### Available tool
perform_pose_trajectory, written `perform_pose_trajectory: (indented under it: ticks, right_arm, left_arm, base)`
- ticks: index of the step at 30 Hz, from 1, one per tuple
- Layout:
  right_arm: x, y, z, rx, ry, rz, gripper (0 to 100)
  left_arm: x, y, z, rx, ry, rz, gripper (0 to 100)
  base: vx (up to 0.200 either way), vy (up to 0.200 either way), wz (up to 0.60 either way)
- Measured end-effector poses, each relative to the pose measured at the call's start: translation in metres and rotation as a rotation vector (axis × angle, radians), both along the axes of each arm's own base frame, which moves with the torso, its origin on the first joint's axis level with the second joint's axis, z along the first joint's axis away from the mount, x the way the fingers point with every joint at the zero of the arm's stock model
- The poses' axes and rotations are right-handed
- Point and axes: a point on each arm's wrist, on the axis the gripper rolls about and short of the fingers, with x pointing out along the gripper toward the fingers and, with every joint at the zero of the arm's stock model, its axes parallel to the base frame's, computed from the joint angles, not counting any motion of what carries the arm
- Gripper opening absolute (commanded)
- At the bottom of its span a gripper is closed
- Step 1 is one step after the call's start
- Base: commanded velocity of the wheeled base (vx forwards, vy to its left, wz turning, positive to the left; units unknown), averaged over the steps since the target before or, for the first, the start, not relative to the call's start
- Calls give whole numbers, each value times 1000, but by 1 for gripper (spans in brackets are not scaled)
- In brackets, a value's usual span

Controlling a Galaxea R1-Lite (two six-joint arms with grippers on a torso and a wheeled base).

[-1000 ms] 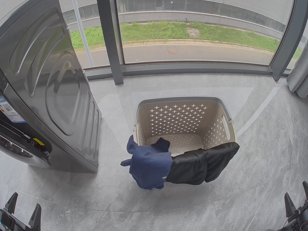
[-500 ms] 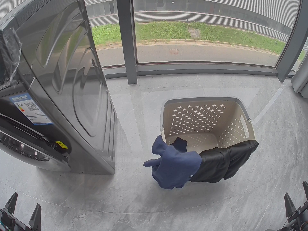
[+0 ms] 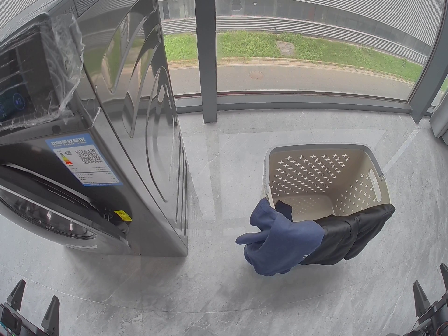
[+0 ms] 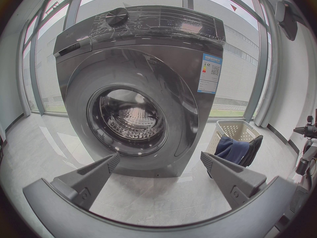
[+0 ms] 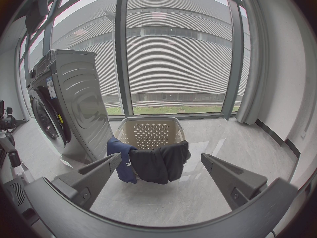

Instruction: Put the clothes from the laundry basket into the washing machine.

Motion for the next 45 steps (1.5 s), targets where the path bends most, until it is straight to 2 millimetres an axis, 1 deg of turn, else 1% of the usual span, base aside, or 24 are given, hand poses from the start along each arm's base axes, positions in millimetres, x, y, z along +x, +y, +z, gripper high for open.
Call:
perform_pose_trajectory:
  ticks: [4,16,31,42,45]
  right_arm:
    - [0,0,0,0,0,0,100]
    - [0,0,0,3,0,-4,100]
    - [0,0,0,1,0,0,100]
    - [0,0,0,1,0,-2,100]
    - [0,0,0,1,-1,-6,100]
  left_arm:
    - [0,0,0,0,0,0,100]
    - [0,0,0,0,0,0,100]
    - [0,0,0,0,0,0,100]
    - [0,0,0,0,1,-1,100]
    - [0,0,0,0,0,0,100]
  base:
    - [-200,0,0]
    - [0,0,0]
    - [0,200,0]
    - [0,0,0]
    - [0,0,600]
